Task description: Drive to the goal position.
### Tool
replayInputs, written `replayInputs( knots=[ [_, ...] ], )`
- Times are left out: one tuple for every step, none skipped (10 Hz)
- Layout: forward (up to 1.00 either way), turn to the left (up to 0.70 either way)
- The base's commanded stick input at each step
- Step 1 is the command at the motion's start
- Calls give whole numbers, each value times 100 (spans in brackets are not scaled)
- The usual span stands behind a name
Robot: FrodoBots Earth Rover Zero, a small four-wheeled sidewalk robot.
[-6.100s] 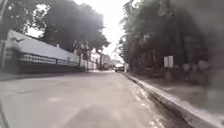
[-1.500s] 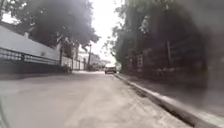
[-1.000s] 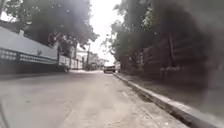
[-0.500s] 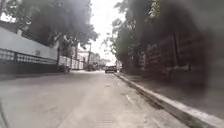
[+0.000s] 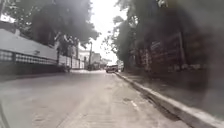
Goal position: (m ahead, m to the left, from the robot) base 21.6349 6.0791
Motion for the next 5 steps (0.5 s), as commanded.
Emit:
replayInputs(
  knots=[
    [70,-34],
    [70,-34],
    [70,-34],
    [70,-18],
    [70,-12]
  ],
)
